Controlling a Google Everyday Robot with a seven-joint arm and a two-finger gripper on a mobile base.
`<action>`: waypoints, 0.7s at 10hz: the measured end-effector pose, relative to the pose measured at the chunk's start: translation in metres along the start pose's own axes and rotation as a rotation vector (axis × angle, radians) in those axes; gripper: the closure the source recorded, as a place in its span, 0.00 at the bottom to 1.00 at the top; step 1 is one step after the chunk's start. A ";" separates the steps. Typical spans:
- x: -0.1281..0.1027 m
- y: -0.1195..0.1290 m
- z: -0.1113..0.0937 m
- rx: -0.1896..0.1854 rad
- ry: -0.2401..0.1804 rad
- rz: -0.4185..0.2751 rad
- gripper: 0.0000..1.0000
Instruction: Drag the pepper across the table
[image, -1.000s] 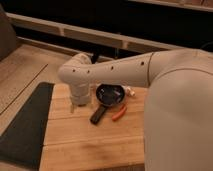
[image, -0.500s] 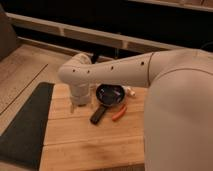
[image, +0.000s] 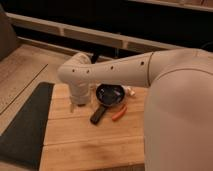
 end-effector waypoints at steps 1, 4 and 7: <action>-0.010 0.000 -0.005 -0.002 -0.048 0.003 0.35; -0.032 -0.064 -0.026 0.013 -0.266 0.131 0.35; -0.004 -0.129 -0.014 0.026 -0.304 0.287 0.35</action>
